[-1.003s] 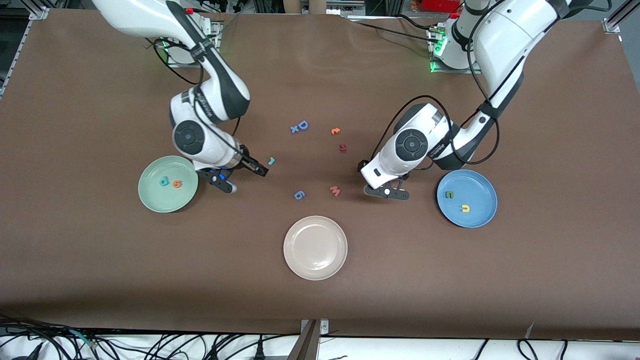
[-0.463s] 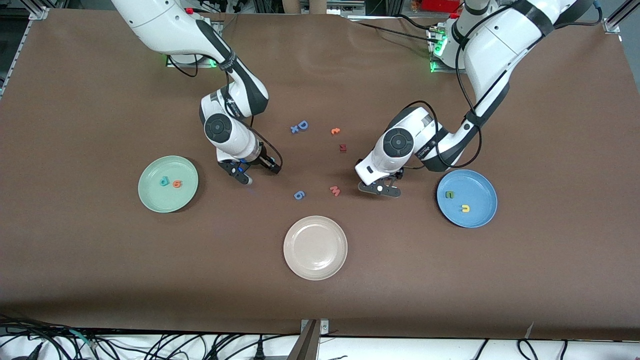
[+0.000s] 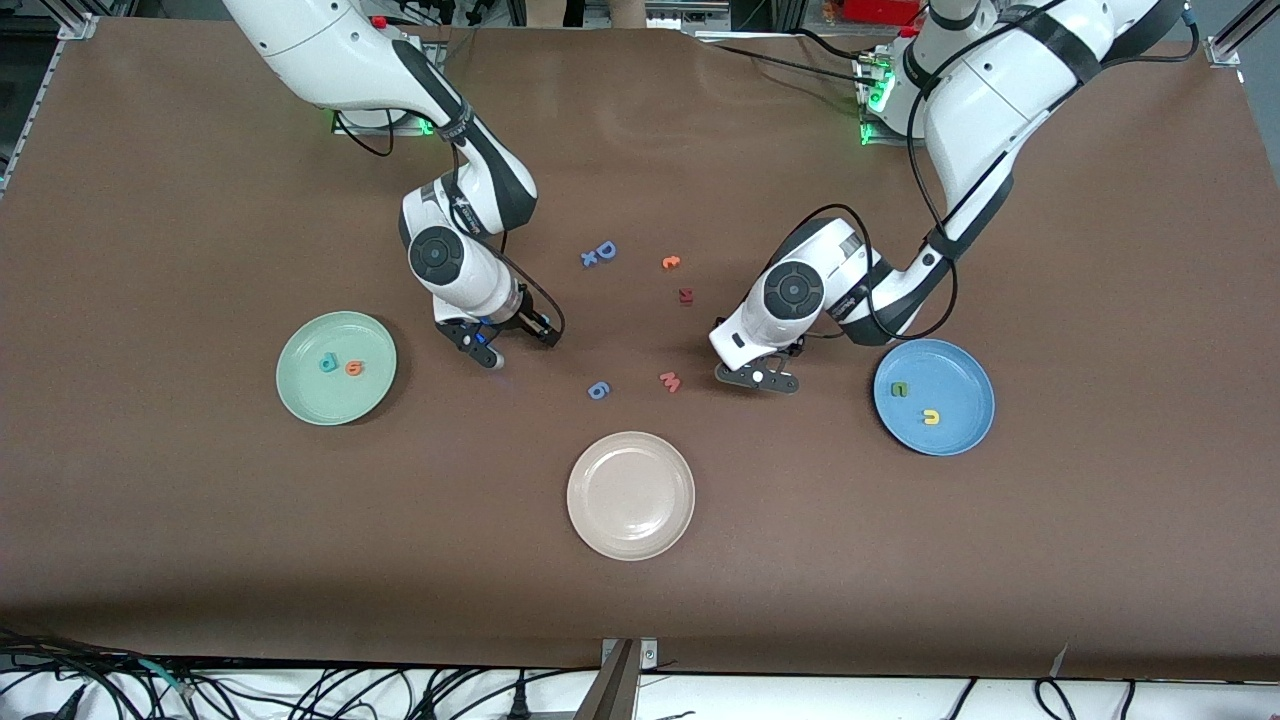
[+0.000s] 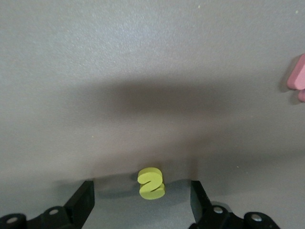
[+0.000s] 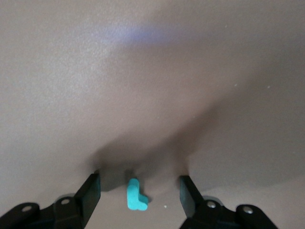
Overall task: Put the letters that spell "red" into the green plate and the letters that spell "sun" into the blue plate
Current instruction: 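Grasp the yellow z with the left gripper while the right gripper grasps teal bar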
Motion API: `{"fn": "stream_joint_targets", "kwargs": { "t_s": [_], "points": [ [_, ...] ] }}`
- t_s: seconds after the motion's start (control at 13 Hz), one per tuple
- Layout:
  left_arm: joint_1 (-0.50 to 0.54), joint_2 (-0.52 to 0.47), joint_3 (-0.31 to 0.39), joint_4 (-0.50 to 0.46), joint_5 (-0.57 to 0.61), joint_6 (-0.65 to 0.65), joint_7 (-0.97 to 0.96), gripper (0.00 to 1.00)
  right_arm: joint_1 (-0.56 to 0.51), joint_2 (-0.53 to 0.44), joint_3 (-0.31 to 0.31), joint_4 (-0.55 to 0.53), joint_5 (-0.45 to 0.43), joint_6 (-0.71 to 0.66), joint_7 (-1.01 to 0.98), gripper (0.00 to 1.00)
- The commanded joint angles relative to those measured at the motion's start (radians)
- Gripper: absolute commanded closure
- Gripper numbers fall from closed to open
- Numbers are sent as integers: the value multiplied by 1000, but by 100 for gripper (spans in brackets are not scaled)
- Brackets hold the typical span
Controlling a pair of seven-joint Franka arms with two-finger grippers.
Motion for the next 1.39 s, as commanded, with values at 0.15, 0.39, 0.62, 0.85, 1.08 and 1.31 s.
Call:
{"fn": "stream_joint_targets", "kwargs": {
  "t_s": [0.15,0.39,0.62,0.85,1.08,1.31],
  "points": [
    [-8,0,5,-4,36,15,-24,49,-3,-12,26,-21,18,8,8,58],
    [-6,-3,4,-1,31,13,-27,76,-3,-11,26,-21,16,8,4,58],
    [1,-26,2,2,31,-10,-26,78,-3,-9,26,-21,16,8,0,63],
    [15,-76,-3,14,26,-83,-15,79,-3,-6,26,-21,16,9,0,77],
    [64,-122,-12,36,2,-177,-3,79,-3,-3,24,-21,14,11,-1,85],
    [182,-148,-48,37,0,-243,190,79,-3,-5,24,-18,14,8,-1,85]
  ]
}}
